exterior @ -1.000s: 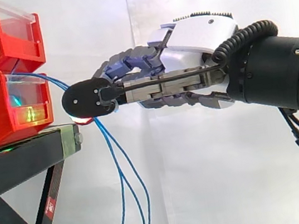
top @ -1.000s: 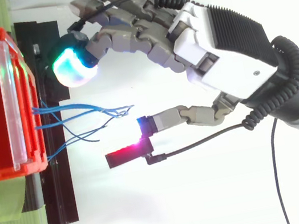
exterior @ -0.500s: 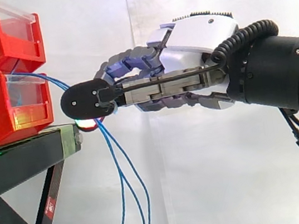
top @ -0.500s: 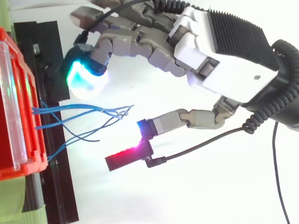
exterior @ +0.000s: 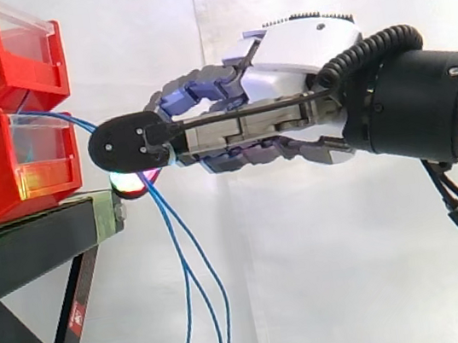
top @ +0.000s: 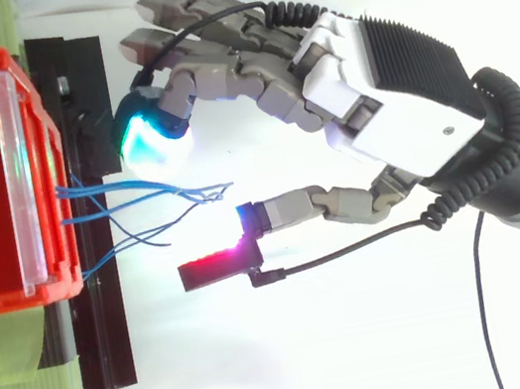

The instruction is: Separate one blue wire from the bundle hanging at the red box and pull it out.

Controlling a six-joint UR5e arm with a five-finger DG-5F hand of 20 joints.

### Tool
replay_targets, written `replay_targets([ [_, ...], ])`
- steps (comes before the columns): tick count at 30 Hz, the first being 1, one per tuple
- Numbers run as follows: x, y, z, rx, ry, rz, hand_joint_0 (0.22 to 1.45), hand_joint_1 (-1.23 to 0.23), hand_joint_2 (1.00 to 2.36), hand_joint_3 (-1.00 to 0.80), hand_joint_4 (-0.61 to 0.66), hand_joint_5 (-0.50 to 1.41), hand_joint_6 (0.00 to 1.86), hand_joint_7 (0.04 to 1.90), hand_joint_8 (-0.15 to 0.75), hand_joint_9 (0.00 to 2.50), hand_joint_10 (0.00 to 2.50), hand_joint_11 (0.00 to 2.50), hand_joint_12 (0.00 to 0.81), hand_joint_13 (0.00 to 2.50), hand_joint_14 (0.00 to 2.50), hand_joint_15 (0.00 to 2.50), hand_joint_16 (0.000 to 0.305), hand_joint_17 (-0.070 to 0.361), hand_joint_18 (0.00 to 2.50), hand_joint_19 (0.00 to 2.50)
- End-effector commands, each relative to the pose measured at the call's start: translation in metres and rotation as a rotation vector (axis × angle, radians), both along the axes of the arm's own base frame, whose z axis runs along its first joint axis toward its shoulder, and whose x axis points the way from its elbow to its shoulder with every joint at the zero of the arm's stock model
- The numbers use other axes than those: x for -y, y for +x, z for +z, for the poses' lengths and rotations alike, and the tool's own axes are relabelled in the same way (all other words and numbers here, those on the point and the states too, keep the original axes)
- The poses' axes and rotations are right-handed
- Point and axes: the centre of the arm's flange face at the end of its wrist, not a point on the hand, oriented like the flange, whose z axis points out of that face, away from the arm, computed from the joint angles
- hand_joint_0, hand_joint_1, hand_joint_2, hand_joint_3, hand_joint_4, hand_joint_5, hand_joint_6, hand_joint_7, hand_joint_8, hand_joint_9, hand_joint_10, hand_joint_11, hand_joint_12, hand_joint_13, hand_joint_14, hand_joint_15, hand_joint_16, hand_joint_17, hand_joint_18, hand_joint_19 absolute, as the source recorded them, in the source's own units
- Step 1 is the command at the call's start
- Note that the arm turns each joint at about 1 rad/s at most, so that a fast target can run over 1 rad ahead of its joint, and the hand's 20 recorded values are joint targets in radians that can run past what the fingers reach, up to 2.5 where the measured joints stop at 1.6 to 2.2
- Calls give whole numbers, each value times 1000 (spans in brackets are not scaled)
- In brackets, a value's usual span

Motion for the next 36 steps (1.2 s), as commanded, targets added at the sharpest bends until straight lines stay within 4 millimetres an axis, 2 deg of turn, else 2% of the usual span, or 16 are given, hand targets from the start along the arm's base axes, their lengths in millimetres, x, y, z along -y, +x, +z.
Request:
replay_targets([
  [1,-1,4,5,4,4,0,558,-710,1000,-500,259,-137,630,1049,313,433,0,78,393,233,2,101,59,133,219,7],
  [17,-3,6,8,-11,-4,2,549,-723,1000,-500,258,-136,638,1040,323,451,3,88,399,255,2,106,59,132,257,28],
  [22,-3,3,2,-53,-19,4,550,-726,1000,-500,266,-136,650,1030,324,453,3,95,398,257,2,109,58,131,262,33],
  [26,-2,1,-1,-85,-26,5,567,-740,1002,-474,253,-150,737,905,323,461,3,96,395,263,2,108,57,129,272,32],
  [36,2,0,-2,-89,-22,2,568,-697,1004,-461,252,-154,748,892,326,478,3,108,396,279,2,115,56,127,290,56],
])
